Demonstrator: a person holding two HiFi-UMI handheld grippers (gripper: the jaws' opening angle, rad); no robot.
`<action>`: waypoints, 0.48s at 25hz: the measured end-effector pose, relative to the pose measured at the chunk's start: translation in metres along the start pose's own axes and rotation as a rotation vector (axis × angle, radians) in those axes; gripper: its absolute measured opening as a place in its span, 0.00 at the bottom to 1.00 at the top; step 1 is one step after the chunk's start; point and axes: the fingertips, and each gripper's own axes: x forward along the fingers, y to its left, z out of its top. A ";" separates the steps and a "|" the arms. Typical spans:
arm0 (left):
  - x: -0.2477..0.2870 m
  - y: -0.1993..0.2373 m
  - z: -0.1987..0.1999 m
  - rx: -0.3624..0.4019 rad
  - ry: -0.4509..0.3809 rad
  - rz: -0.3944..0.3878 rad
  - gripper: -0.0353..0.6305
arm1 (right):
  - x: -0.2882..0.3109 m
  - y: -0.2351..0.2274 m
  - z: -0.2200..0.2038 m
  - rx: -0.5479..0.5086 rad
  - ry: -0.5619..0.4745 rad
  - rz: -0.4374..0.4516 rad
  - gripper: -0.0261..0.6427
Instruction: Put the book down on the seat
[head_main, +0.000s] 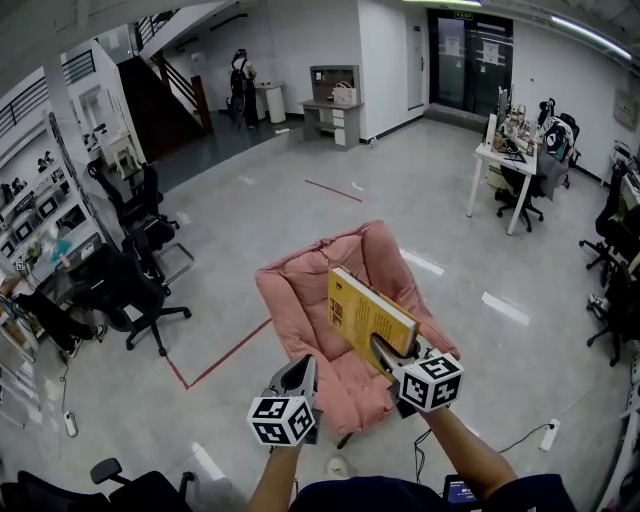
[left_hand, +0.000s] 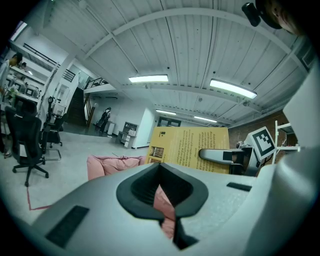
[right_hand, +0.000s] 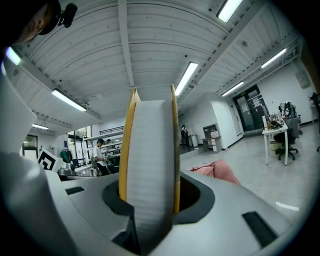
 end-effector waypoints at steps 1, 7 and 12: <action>0.002 0.003 0.002 0.002 -0.001 -0.002 0.06 | 0.004 0.000 0.002 -0.001 -0.002 -0.001 0.27; 0.017 0.019 0.014 0.010 0.000 -0.015 0.06 | 0.026 -0.003 0.010 -0.002 -0.014 -0.008 0.27; 0.030 0.033 0.019 0.008 0.000 -0.025 0.06 | 0.044 -0.009 0.010 0.005 -0.006 -0.021 0.27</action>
